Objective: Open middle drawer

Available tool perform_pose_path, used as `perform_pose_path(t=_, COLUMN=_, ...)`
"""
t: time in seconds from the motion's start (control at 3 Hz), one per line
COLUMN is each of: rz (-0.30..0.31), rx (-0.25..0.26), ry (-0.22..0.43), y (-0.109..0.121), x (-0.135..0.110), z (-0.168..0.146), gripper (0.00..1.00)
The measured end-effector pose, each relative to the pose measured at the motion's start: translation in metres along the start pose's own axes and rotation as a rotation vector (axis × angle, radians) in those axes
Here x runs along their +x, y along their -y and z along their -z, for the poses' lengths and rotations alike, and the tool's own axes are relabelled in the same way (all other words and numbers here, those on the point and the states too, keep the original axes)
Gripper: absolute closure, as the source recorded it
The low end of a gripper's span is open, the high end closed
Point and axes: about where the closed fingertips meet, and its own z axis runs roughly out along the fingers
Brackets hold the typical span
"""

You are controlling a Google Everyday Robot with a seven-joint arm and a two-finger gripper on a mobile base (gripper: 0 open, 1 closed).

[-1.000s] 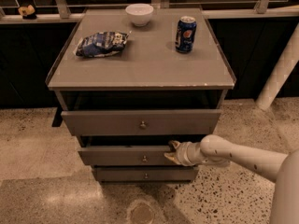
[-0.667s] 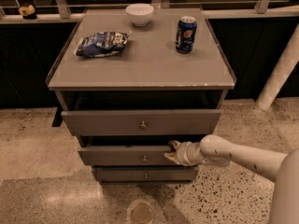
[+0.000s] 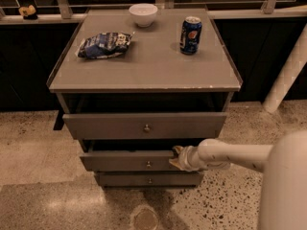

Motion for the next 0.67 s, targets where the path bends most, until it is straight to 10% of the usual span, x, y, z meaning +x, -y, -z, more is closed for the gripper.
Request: perform_pose_path(t=0.67, rz=0.004, rx=0.02, ry=-0.084, y=-0.0061, x=0.0098, z=0.003, gripper=1.0)
